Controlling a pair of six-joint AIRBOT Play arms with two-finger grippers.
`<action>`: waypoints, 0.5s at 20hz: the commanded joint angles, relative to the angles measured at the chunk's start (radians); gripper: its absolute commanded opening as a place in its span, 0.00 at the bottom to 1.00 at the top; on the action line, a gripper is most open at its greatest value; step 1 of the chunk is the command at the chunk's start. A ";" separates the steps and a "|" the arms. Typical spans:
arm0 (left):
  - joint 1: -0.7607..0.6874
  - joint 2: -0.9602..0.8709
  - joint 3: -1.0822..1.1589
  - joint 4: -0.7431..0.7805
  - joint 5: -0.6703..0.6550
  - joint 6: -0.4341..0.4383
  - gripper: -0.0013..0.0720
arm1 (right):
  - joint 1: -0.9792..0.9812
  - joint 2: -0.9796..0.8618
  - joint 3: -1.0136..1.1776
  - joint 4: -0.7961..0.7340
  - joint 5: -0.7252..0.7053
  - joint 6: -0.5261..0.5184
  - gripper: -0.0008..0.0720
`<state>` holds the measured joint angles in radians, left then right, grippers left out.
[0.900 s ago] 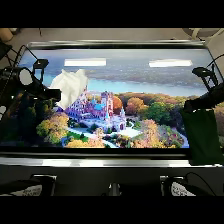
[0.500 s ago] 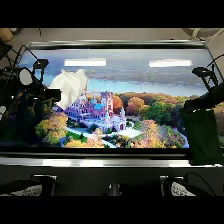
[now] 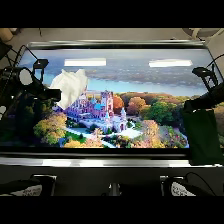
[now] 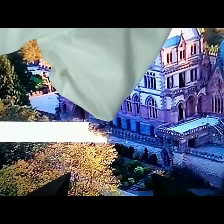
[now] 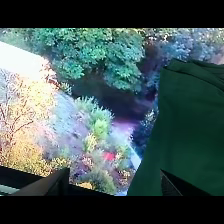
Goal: Fold the shirts.
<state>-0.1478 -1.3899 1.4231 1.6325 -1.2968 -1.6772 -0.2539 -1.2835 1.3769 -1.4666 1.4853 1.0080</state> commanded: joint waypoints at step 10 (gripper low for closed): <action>0.098 -0.222 0.140 -0.055 0.150 -0.217 0.95 | 0.001 0.000 -0.001 0.069 -0.196 0.000 0.83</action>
<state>-0.1055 -1.4956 1.4914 1.5978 -1.1324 -1.7672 -0.2539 -1.2835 1.3766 -1.4380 1.3514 1.0084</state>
